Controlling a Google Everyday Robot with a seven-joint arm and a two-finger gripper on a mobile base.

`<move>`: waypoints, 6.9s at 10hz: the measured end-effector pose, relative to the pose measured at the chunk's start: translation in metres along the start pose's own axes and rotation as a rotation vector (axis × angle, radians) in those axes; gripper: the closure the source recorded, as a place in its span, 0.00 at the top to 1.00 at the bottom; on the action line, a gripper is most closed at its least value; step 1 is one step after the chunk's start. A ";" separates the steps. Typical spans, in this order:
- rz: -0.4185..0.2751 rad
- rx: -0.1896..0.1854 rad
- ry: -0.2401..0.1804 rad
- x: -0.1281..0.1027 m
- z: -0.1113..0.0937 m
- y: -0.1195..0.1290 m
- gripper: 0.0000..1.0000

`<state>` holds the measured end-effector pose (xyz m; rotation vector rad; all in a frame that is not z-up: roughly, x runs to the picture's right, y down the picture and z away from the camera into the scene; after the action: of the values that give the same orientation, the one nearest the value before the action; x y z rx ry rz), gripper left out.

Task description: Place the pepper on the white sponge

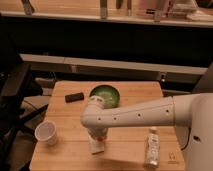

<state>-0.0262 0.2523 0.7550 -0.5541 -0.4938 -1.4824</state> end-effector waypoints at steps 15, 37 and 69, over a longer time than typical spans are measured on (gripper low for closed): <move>-0.054 0.018 -0.009 -0.001 0.009 -0.006 0.12; -0.117 0.053 -0.009 0.004 0.014 -0.008 0.16; -0.247 0.103 -0.008 0.008 0.014 -0.007 0.49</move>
<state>-0.0322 0.2547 0.7714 -0.4291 -0.6600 -1.6786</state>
